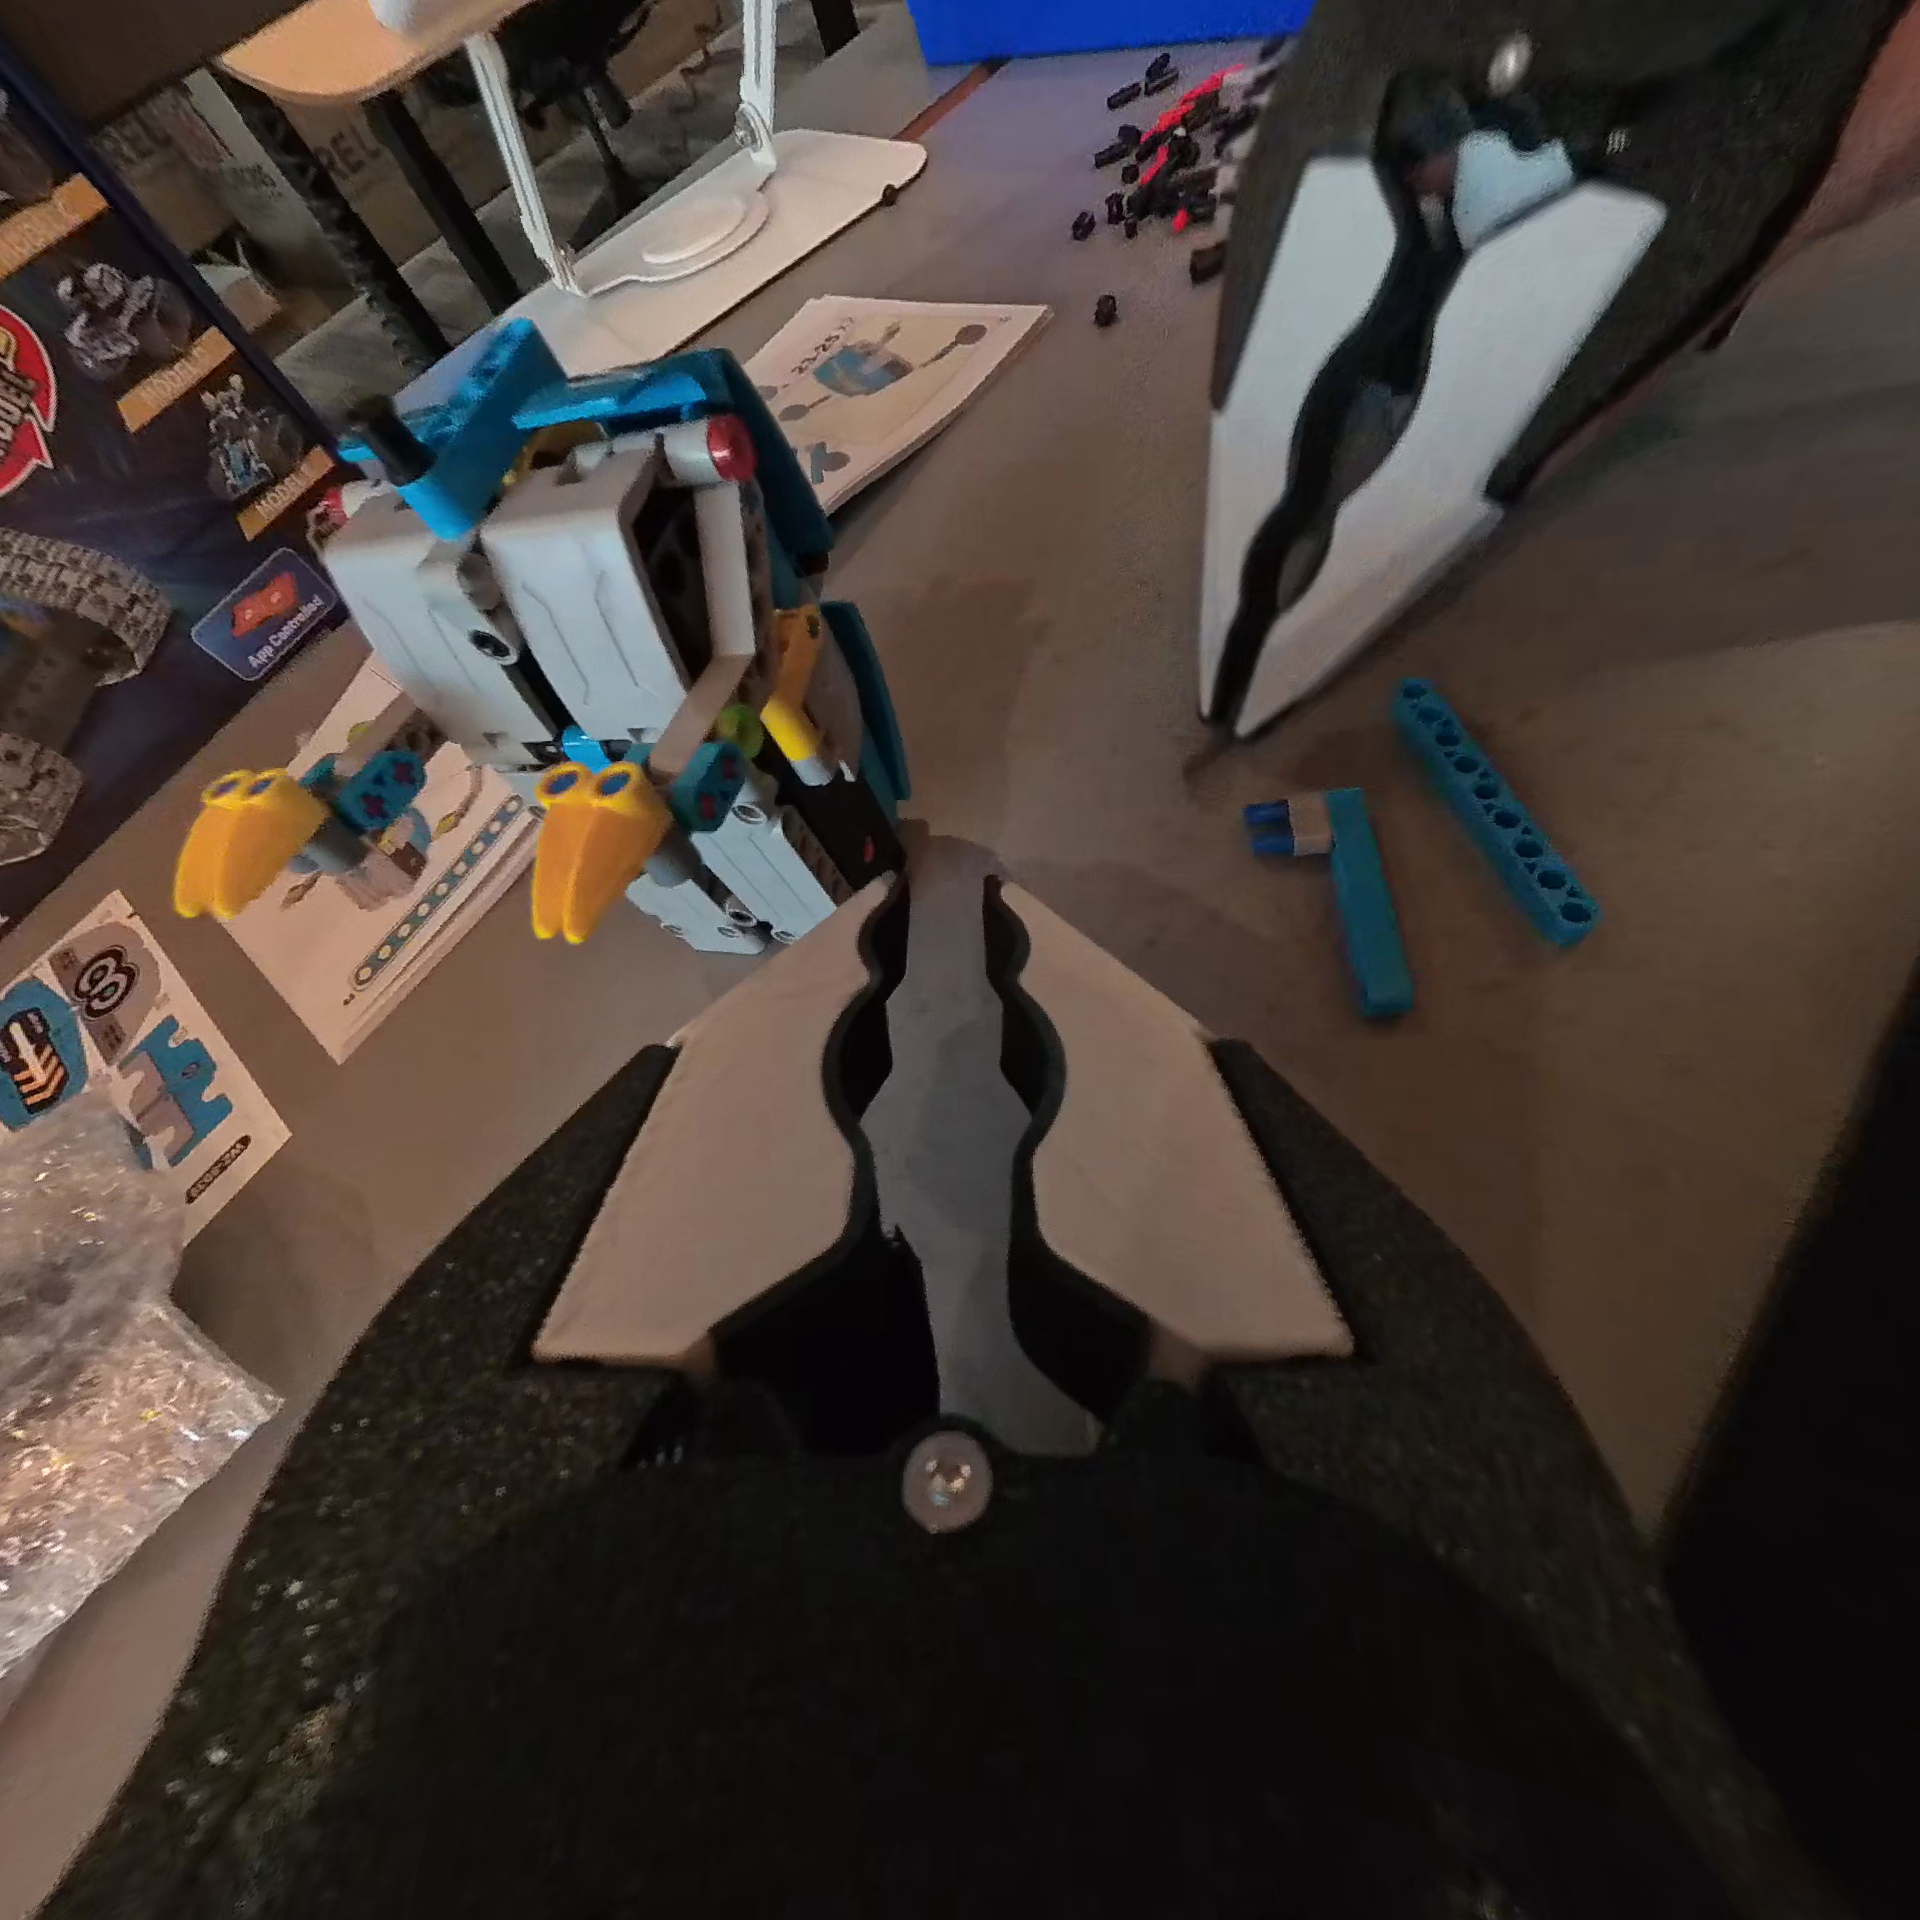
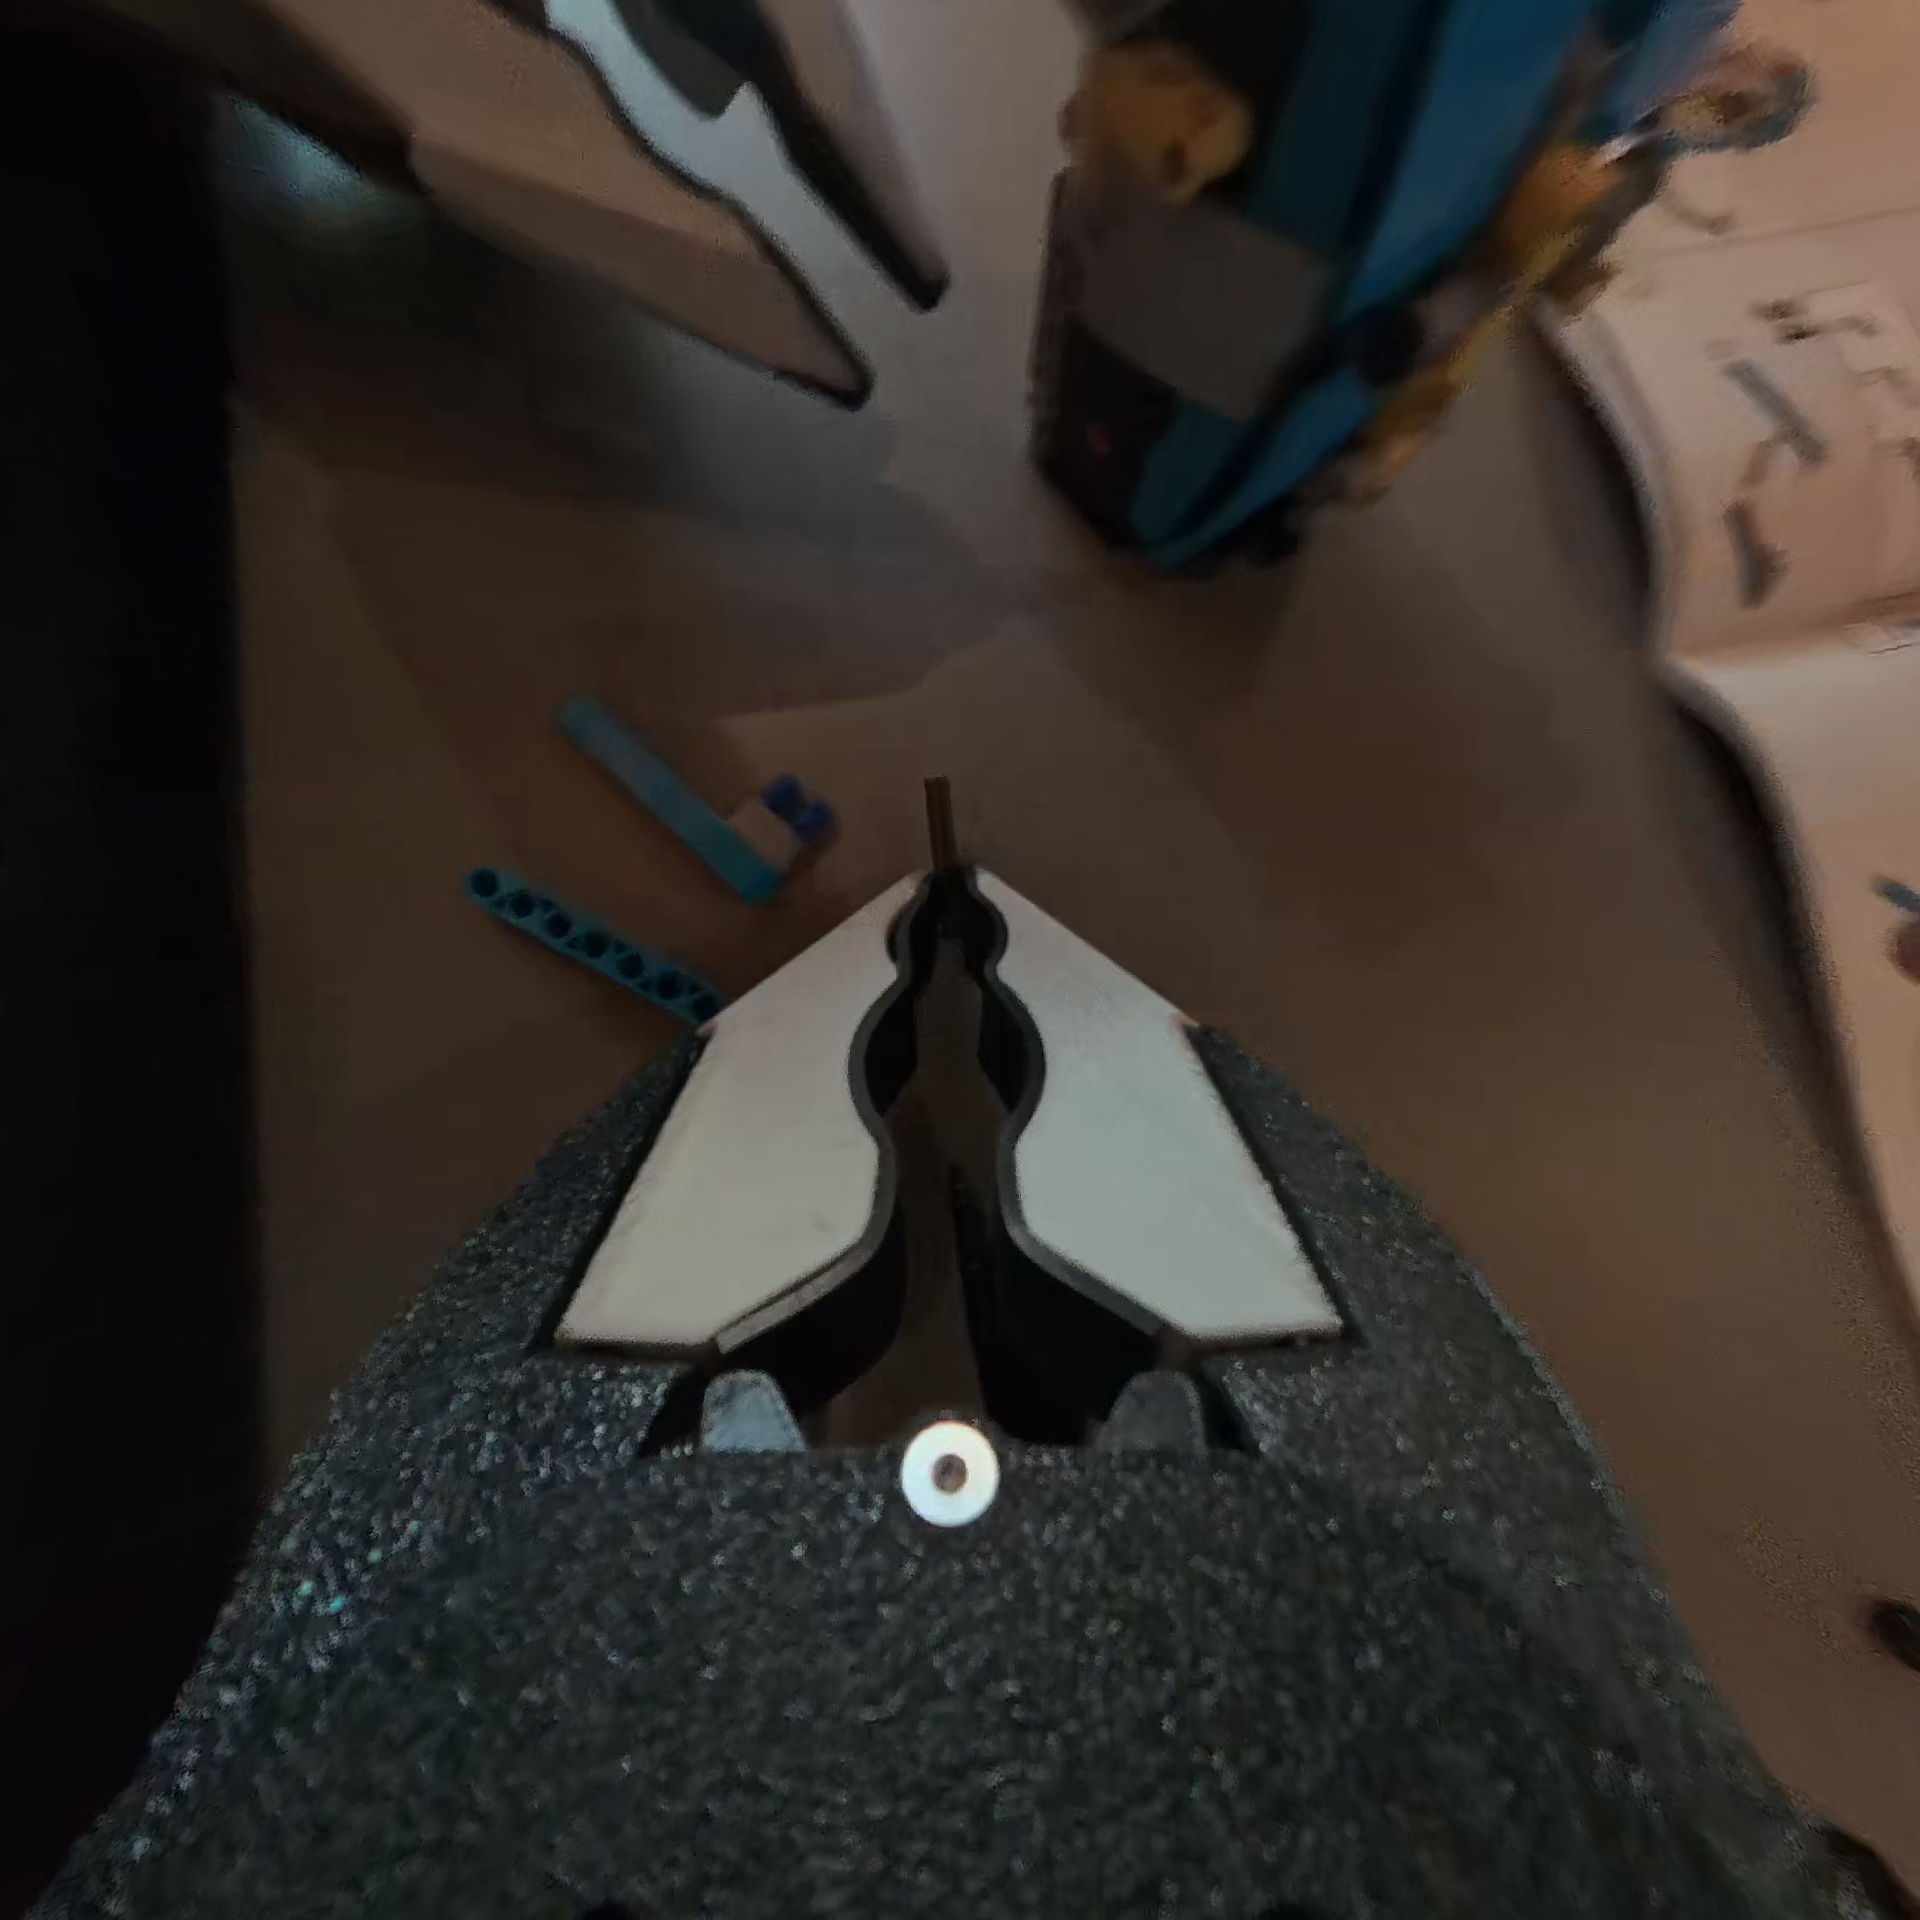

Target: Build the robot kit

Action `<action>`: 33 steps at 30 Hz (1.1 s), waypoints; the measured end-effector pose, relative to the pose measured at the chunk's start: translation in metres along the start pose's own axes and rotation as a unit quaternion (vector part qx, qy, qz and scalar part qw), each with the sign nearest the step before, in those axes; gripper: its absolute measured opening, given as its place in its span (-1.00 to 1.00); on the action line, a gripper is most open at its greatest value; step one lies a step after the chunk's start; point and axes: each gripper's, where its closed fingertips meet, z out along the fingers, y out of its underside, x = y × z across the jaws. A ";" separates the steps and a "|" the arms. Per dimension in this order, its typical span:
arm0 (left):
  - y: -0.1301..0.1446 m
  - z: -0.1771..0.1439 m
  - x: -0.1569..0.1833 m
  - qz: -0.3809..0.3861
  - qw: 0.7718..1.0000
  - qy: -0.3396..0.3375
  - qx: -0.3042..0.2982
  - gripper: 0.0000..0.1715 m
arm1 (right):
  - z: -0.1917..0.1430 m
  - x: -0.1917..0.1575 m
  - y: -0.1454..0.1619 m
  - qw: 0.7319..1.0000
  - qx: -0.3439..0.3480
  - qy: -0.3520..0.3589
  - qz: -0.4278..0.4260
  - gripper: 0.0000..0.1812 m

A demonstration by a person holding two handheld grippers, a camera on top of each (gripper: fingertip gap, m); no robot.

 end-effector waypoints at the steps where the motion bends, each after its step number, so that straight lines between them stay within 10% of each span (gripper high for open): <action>1: -0.001 -0.001 0.000 -0.002 1.000 0.000 0.005 -0.84 | 0.003 -0.004 0.004 1.000 -0.010 -0.003 -0.002 -0.94; 12: -0.001 -0.001 0.005 0.023 1.000 -0.001 0.005 -0.84 | -0.053 0.048 0.014 0.992 0.066 0.087 0.059 -0.73; 19: -0.002 -0.003 0.004 0.015 1.000 -0.001 0.011 -0.84 | -0.159 0.174 0.161 0.895 -0.015 0.352 0.274 -0.81; 33: -0.006 -0.009 0.003 0.011 1.000 -0.002 0.027 -0.84 | -0.153 0.173 0.167 0.894 -0.005 0.324 0.311 -0.84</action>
